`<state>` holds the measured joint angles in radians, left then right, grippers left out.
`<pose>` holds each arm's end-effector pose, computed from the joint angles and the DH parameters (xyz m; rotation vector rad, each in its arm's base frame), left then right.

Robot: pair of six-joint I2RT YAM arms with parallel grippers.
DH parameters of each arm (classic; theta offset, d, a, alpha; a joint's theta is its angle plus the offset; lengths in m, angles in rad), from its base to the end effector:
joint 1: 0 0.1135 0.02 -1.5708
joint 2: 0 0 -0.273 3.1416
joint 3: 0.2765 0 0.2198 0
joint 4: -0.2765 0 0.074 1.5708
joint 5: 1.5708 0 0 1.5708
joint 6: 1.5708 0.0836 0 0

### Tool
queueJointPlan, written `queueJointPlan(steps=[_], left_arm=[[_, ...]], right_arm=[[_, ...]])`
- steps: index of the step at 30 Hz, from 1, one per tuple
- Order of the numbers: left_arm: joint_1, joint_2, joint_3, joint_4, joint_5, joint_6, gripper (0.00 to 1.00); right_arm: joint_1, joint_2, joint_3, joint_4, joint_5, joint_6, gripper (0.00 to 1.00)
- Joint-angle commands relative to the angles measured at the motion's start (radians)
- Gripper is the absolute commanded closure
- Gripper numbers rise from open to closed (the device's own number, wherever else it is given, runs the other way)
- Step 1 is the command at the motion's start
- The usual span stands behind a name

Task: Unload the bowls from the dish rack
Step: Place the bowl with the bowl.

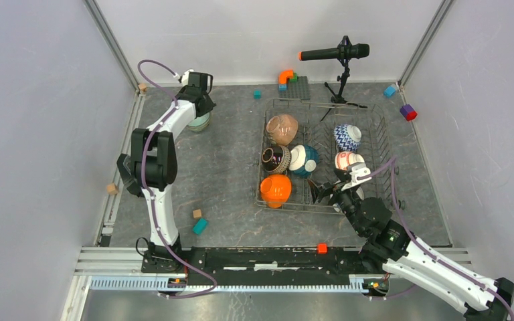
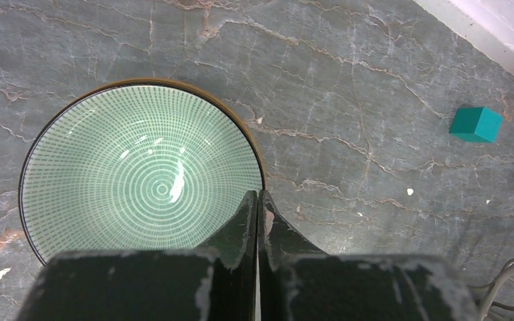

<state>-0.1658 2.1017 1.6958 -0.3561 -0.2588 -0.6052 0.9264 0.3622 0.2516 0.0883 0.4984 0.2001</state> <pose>0.4850 -0.0595 0.2137 -0.6262 2.2165 -0.0928 0.1094 0.0790 0.2432 -0.1916 1.5997 0.4799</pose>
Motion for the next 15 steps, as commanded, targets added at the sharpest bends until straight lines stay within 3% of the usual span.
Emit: queueJointPlan(steps=[1,8,15], left_arm=[[-0.004,0.012,-0.012,0.017,-0.011,0.042,0.98],[-0.003,-0.016,-0.019,0.02,-0.009,0.038,0.98],[-0.003,-0.156,-0.029,0.023,0.013,0.019,0.97]], right_arm=[[0.0,-0.014,-0.006,0.022,0.019,-0.012,0.03],[0.0,-0.023,-0.006,0.018,0.022,-0.01,0.03],[0.0,-0.017,-0.004,0.025,0.023,-0.009,0.03]])
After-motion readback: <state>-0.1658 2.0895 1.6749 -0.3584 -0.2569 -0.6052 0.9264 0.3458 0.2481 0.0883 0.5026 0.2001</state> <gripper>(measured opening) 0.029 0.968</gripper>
